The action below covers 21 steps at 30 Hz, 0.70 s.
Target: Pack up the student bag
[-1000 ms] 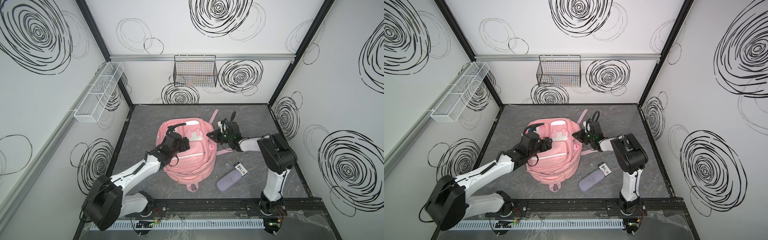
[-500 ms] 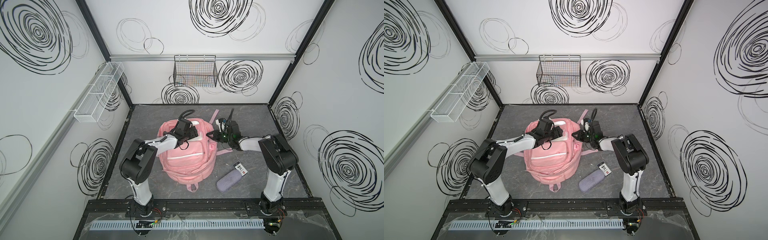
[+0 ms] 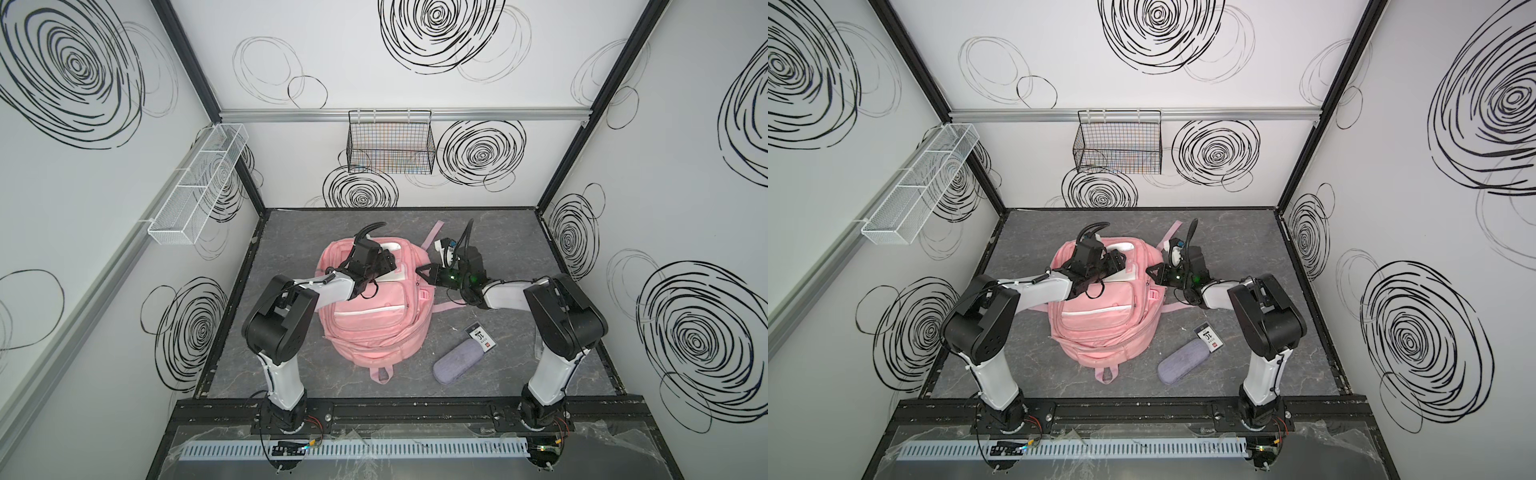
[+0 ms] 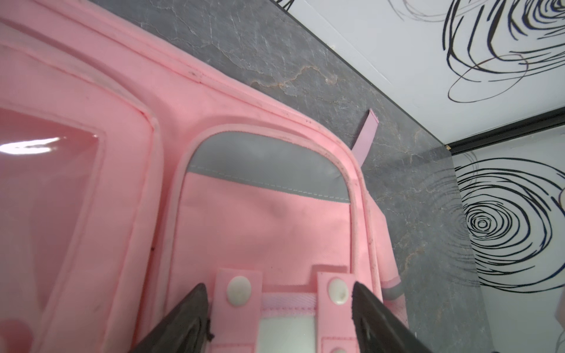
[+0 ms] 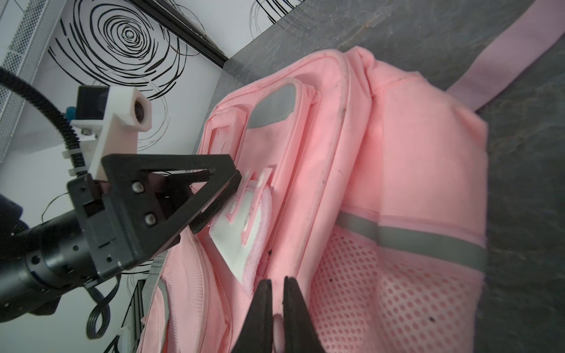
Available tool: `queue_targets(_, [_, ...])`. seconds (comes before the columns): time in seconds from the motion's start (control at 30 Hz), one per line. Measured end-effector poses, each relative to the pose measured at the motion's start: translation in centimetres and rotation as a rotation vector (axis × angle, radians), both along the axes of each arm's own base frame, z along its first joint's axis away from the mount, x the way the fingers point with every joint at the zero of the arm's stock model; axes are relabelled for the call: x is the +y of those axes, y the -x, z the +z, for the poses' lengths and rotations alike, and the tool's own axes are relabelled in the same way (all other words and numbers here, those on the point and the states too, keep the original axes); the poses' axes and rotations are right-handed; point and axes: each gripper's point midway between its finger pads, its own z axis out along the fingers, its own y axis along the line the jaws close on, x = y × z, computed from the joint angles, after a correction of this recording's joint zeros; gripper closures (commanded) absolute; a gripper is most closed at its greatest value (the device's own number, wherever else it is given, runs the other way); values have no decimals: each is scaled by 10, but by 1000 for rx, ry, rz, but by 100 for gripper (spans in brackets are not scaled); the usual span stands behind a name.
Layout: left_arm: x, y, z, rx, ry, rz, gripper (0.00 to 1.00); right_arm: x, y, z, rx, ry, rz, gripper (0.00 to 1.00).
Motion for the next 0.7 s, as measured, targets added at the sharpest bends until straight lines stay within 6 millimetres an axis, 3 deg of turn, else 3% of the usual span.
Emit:
queue_targets(0.2, [4,-6,-2,-8,31,37,27,2,11,13,-95,46,15,100])
queue_targets(0.33, [7,-9,-3,-5,57,63,27,8,28,21,-167,84,48,100])
queue_targets(0.6, [12,-22,-5,-5,77,97,28,27,96,10,-222,139,168,100])
queue_targets(0.7, [12,-23,-5,-6,79,102,26,26,111,11,-246,152,172,100])
